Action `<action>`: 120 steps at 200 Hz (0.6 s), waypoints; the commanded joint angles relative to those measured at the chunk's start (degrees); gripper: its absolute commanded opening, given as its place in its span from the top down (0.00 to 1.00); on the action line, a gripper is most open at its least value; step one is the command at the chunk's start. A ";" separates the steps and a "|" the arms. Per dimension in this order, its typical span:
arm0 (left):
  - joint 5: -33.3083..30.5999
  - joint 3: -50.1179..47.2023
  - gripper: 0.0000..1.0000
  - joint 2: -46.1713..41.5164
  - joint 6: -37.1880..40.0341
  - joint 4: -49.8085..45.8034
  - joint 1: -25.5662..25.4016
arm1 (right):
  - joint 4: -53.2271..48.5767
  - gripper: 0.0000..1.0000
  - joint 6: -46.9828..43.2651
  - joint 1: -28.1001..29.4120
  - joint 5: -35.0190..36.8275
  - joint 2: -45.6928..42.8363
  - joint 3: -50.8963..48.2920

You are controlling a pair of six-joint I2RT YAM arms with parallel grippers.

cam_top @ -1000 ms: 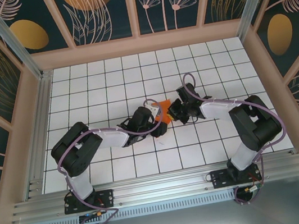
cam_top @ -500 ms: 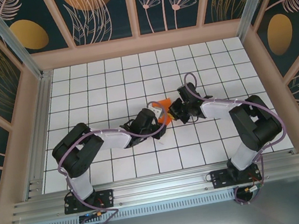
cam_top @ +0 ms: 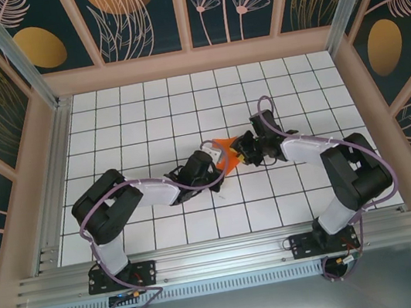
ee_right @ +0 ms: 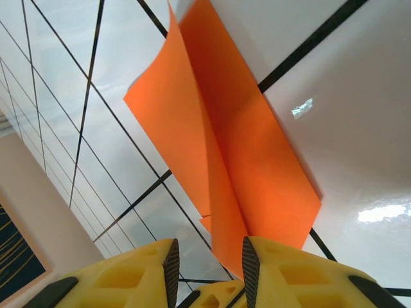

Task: Fold a paper plane with a square sheet of paper (pick it up from the middle)
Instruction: Fourth fold the wing at the center of the table.

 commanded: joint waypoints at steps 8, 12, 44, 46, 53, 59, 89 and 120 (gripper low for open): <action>-0.17 -1.24 1.00 -0.33 -1.46 3.07 -0.24 | 1.56 0.62 -6.28 -1.15 -4.10 0.16 -0.07; 0.02 -1.46 1.00 -0.33 -1.61 3.42 -0.19 | 1.09 0.60 -7.03 -1.24 -4.43 0.37 0.27; 1.77 -3.63 1.00 -1.29 -2.81 6.21 0.07 | -2.17 0.56 -11.46 -2.11 -6.43 2.54 2.45; 2.02 -3.78 1.00 -1.36 -2.81 6.44 0.14 | -2.38 0.56 -11.66 -2.16 -6.45 2.65 2.51; 2.52 -4.29 1.00 -1.56 -3.14 7.06 0.25 | -3.12 0.56 -12.23 -2.21 -6.55 3.13 3.02; 3.12 -4.71 1.00 -1.77 -3.42 7.80 0.42 | -3.61 0.56 -12.78 -2.21 -6.67 3.57 3.58; 4.74 -6.00 1.00 -2.09 -3.47 10.21 0.62 | -6.97 0.56 -14.59 -2.29 -7.10 6.01 6.69; 4.03 -5.99 1.00 -2.18 -3.16 10.02 0.73 | -8.60 0.58 -13.90 -2.21 -7.29 8.01 7.33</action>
